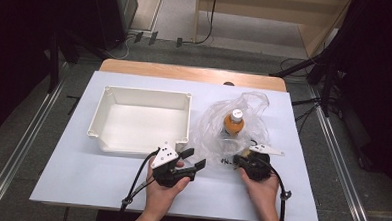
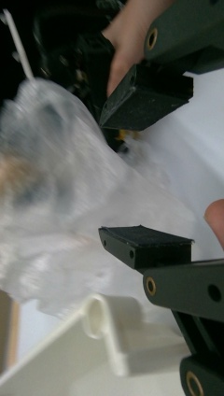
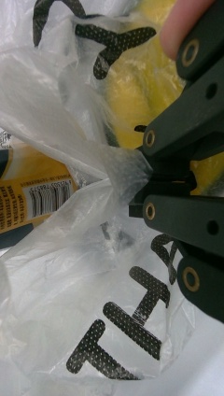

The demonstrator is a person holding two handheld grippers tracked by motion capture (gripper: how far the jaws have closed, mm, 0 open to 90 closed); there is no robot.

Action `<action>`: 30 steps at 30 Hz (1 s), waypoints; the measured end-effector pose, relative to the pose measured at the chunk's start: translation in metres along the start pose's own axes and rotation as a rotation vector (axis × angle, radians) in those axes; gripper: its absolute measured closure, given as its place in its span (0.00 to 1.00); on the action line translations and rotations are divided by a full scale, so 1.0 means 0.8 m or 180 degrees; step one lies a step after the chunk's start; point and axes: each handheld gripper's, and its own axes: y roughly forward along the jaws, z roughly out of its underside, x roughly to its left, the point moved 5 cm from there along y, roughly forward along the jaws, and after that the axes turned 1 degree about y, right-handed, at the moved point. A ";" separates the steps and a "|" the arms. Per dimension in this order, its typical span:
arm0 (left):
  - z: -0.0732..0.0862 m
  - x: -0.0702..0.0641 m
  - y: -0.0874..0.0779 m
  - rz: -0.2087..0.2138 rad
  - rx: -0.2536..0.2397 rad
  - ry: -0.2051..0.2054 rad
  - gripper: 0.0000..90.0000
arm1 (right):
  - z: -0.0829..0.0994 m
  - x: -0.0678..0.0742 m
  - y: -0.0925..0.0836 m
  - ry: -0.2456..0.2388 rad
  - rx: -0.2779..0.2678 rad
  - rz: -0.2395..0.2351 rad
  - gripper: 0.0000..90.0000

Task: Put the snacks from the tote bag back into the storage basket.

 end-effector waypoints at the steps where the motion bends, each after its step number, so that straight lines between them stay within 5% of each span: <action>1: -0.007 -0.004 0.000 -0.0034 -0.0051 0.0052 0.42 | 0.000 0.000 0.000 -0.0006 -0.0004 0.0001 0.99; 5: -0.032 -0.017 0.008 -0.0054 -0.0212 0.0133 0.34 | 0.001 0.001 0.000 -0.0047 -0.0030 0.0009 0.97; 7: -0.039 -0.022 0.020 -0.0098 -0.0147 0.0211 0.33 | 0.001 0.002 0.000 -0.0048 -0.0030 0.0005 0.97; 9: -0.036 -0.019 0.037 -0.0333 0.0048 0.0284 0.37 | 0.001 0.002 0.000 -0.0048 -0.0035 -0.0004 0.96; 12: -0.014 -0.003 0.061 -0.0735 0.0477 0.0489 0.79 | 0.001 0.002 0.000 -0.0048 -0.0036 -0.0013 0.93; 15: 0.023 0.020 0.078 -0.0840 0.0936 0.0438 0.96 | 0.002 0.000 -0.006 -0.0014 -0.0109 0.0064 0.86; 17: 0.035 0.025 0.079 -0.0829 0.1071 0.0390 1.00 | 0.001 -0.001 -0.017 -0.0036 -0.0254 0.0030 0.84; 20: 0.035 0.021 0.077 -0.0864 0.1067 0.0563 1.00 | -0.003 -0.002 -0.037 -0.0080 -0.0544 -0.0001 0.82; 22: 0.040 0.021 0.078 -0.0848 0.1197 0.0616 1.00 | -0.011 -0.002 -0.055 -0.0071 -0.0806 0.0051 0.82; 25: 0.041 0.022 0.078 -0.0807 0.1215 0.0577 1.00 | -0.027 0.010 -0.081 -0.0070 -0.1193 0.0111 0.81; 27: 0.040 0.023 0.077 -0.0754 0.1199 0.0517 1.00 | -0.033 0.027 -0.087 -0.0073 -0.1317 -0.0110 0.79; 30: 0.040 0.022 0.076 -0.0675 0.1169 0.0513 0.98 | -0.034 0.056 -0.069 -0.0187 -0.1186 -0.0377 0.71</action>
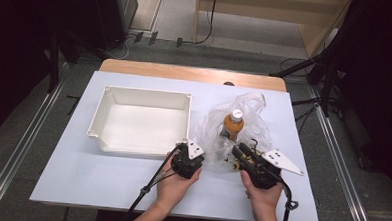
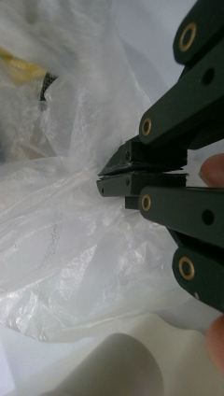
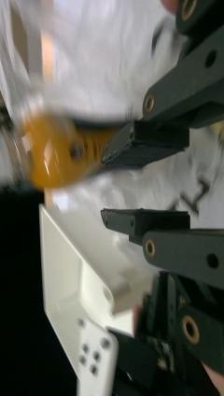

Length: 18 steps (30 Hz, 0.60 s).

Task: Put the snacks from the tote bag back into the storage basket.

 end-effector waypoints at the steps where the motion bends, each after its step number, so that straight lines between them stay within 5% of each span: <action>1: 0.000 0.000 -0.001 0.0013 0.0000 0.0010 0.98 | 0.004 0.003 0.008 -0.0014 0.0058 -0.0011 0.69; 3: 0.000 0.000 -0.001 0.0048 -0.0018 -0.0009 0.97 | 0.017 0.002 0.030 0.0008 0.0270 -0.0022 0.69; 5: 0.000 0.002 -0.005 0.0120 -0.0084 -0.0027 0.94 | 0.033 -0.006 0.051 0.0058 0.0587 0.0140 0.77; 8: -0.004 0.000 -0.018 0.0271 -0.0415 -0.0077 0.88 | 0.056 -0.017 0.070 0.0136 0.0984 0.0281 0.84; 13: -0.017 -0.008 -0.042 0.0390 -0.0811 -0.0187 0.67 | 0.061 -0.016 0.073 0.0080 0.1147 0.0307 0.92; 16: -0.038 -0.020 -0.059 0.0351 -0.1149 -0.0137 0.58 | 0.061 -0.018 0.074 0.0125 0.1140 0.0331 0.95; 18: -0.052 -0.029 -0.059 0.0376 -0.1234 -0.0106 0.54 | 0.061 -0.017 0.074 0.0094 0.1132 0.0353 0.95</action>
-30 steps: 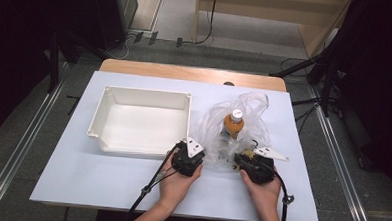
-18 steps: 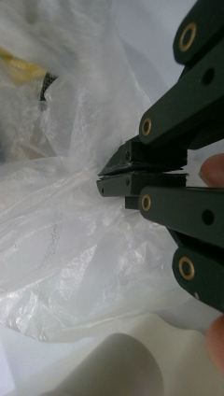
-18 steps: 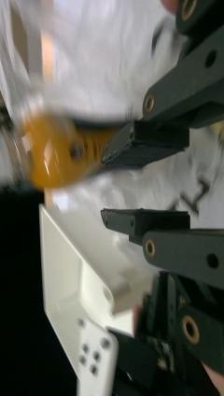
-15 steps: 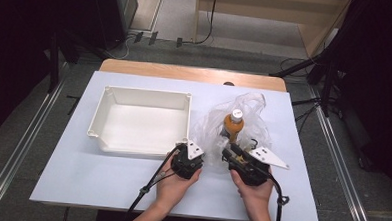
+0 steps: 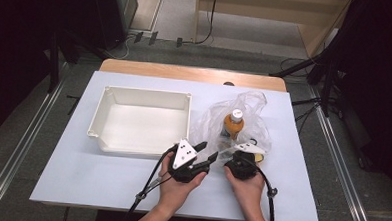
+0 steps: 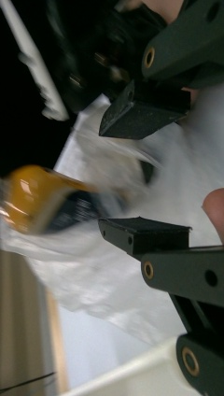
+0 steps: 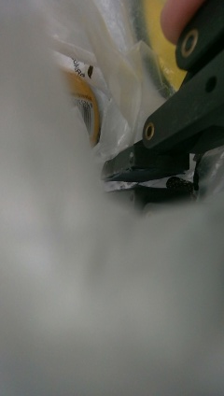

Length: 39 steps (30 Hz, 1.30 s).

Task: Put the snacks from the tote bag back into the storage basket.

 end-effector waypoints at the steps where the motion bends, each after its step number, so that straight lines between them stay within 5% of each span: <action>1: -0.001 -0.001 0.005 0.0014 0.0052 0.0002 0.52 | 0.000 0.001 0.000 -0.0011 -0.0012 0.0016 0.95; 3: 0.010 0.004 0.027 -0.0138 0.0346 0.0019 0.54 | 0.000 0.001 0.000 -0.0013 -0.0019 0.0016 0.94; 5: 0.028 0.014 0.040 -0.0249 0.0612 -0.0073 0.67 | 0.001 -0.001 -0.002 0.0027 -0.0027 -0.0014 0.90; 9: 0.053 0.029 0.046 -0.0425 0.0914 -0.0029 0.89 | 0.002 -0.007 -0.014 0.0160 -0.0157 -0.0102 0.82; 12: 0.058 0.031 0.048 -0.0432 0.1027 -0.0057 0.94 | 0.004 -0.017 -0.033 0.0190 -0.0341 -0.0034 0.82; 16: 0.062 0.032 0.051 -0.0435 0.1142 -0.0108 0.95 | -0.013 -0.029 -0.073 0.0113 -0.0817 0.0163 0.84; 20: 0.062 0.031 0.051 -0.0440 0.1146 -0.0083 0.95 | -0.047 -0.047 -0.090 -0.0150 -0.1122 0.0481 0.80; 24: 0.062 0.033 0.050 -0.0392 0.1124 -0.0160 0.94 | -0.082 -0.071 -0.083 0.0040 -0.1279 0.0295 0.77; 26: 0.062 0.033 0.050 -0.0411 0.1124 -0.0161 0.94 | -0.095 -0.079 -0.071 0.0117 -0.1262 0.0115 0.75; 28: 0.062 0.034 0.050 -0.0440 0.1120 -0.0188 0.90 | -0.104 -0.084 -0.057 0.0069 -0.1198 0.0198 0.72; 31: 0.061 0.034 0.048 -0.0444 0.1072 -0.0185 0.86 | -0.105 -0.096 -0.039 0.0222 -0.1062 0.0290 0.65; 33: 0.061 0.033 0.047 -0.0470 0.1061 -0.0131 0.87 | -0.097 -0.104 -0.018 0.0321 -0.0788 0.0274 0.62; 37: 0.061 0.034 0.048 -0.0462 0.1082 -0.0152 0.88 | -0.072 -0.113 0.007 0.0330 -0.0260 0.0451 0.76; 39: 0.062 0.034 0.049 -0.0458 0.1111 -0.0162 0.88 | -0.062 -0.109 0.006 0.0303 -0.0204 0.0438 0.87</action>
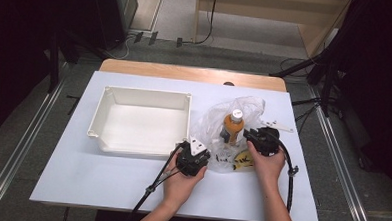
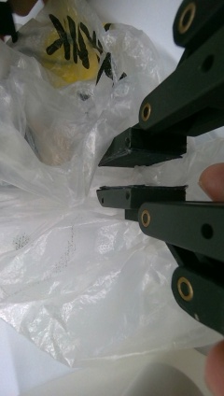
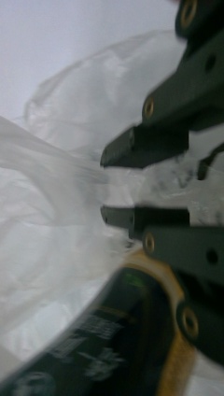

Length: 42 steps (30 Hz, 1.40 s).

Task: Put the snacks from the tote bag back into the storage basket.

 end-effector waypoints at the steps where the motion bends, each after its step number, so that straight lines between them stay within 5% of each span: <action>1: 0.000 0.000 0.000 -0.0002 0.0004 -0.0002 0.88 | 0.006 0.002 -0.001 -0.0052 0.0058 -0.0001 0.91; 7: 0.000 0.001 -0.001 0.0006 -0.0011 0.0006 0.89 | 0.036 0.016 -0.013 -0.0163 0.0151 -0.0026 1.00; 13: 0.000 0.001 -0.001 0.0025 -0.0007 -0.0030 0.93 | 0.053 0.040 -0.024 -0.0240 0.0220 -0.0259 1.00; 15: 0.000 0.001 0.000 0.0033 -0.0001 -0.0032 0.95 | 0.054 0.041 -0.027 -0.0271 0.0215 -0.0240 0.92; 17: 0.000 0.001 0.000 0.0044 -0.0001 -0.0035 0.96 | 0.049 0.037 -0.036 -0.0336 0.0005 -0.0073 0.84; 20: 0.000 0.002 0.000 0.0044 0.0022 -0.0040 0.97 | 0.028 0.036 -0.062 -0.0269 -0.0467 -0.0192 0.72; 23: 0.000 0.002 0.000 0.0049 0.0023 -0.0040 0.97 | 0.008 0.043 -0.087 -0.0387 -0.0854 -0.0265 0.62; 28: 0.000 0.001 0.000 0.0051 -0.0011 -0.0054 0.97 | 0.000 0.057 -0.093 -0.0430 -0.0897 -0.0481 0.50; 34: 0.000 0.001 0.000 0.0048 -0.0011 -0.0042 0.97 | -0.004 0.068 -0.082 -0.0453 -0.0902 -0.0544 0.37; 39: 0.000 0.001 0.000 0.0050 -0.0028 -0.0045 0.98 | -0.015 0.081 -0.094 -0.0513 -0.1127 -0.0547 0.42; 42: -0.001 0.001 -0.003 0.0072 -0.0071 -0.0036 0.97 | -0.022 0.077 -0.100 -0.0498 -0.1246 -0.0358 0.51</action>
